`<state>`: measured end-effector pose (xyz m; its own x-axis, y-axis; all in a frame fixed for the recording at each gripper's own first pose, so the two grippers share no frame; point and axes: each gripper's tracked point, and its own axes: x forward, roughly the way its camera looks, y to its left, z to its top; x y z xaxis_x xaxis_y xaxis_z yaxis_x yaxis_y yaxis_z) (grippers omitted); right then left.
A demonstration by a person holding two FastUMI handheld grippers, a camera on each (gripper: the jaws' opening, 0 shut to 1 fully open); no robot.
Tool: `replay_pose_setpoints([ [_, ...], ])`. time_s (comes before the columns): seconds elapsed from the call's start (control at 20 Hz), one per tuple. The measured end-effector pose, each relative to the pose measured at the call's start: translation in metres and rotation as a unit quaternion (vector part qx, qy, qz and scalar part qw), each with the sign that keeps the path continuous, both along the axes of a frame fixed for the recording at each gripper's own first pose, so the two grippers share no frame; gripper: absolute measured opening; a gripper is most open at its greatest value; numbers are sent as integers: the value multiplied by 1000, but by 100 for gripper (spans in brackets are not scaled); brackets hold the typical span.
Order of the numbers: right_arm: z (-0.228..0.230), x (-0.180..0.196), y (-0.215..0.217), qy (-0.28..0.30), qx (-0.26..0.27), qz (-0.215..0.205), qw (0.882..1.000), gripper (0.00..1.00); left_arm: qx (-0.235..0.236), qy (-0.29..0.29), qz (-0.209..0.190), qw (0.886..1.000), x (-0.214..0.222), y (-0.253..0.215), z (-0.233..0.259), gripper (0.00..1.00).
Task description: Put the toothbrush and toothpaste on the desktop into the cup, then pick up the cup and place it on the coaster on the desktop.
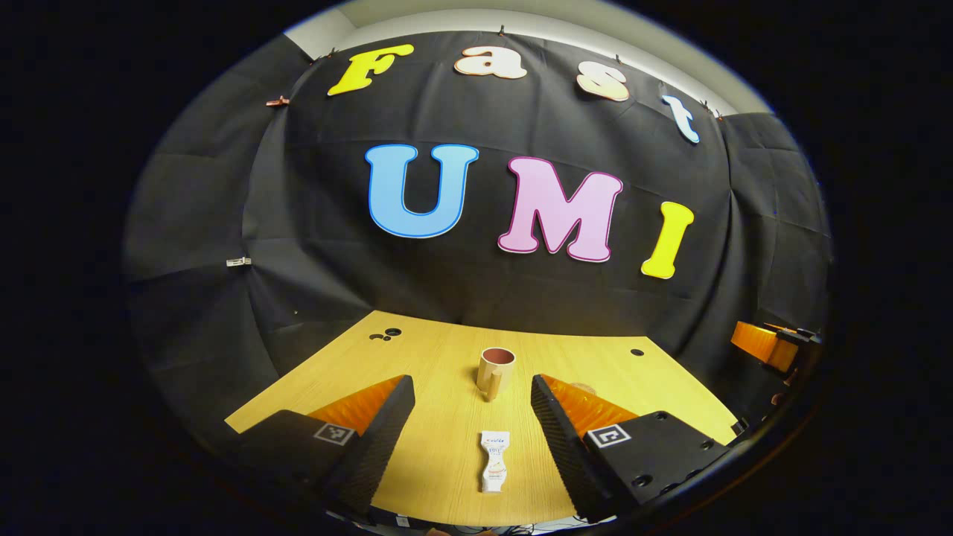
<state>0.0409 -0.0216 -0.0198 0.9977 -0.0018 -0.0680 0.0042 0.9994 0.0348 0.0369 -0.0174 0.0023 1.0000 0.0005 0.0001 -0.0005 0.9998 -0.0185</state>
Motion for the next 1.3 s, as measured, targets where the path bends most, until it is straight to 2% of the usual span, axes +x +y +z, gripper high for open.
replay_pose_setpoints([
  [0.15, -2, 13, -4, 7, 13, -3, 1000, 98, -3, 15, -5, 1000, 8, -8, -8, 98],
  [0.35, -6, 26, -9, 11, 3, 7, 1000, 98, 3, 35, -17, 999, 20, -18, -15, 98],
  [0.75, -17, 52, -20, 24, -1, 24, 999, 98, 3, 60, -7, 998, 50, -29, -38, 98],
  [1.05, -33, 77, -25, 38, 1, 34, 999, 98, -3, 104, -4, 995, 75, -36, -73, 98],
  [1.3, -50, 101, -25, 57, -2, 51, 997, 98, 10, 158, 0, 987, 100, -39, -124, 98],
])
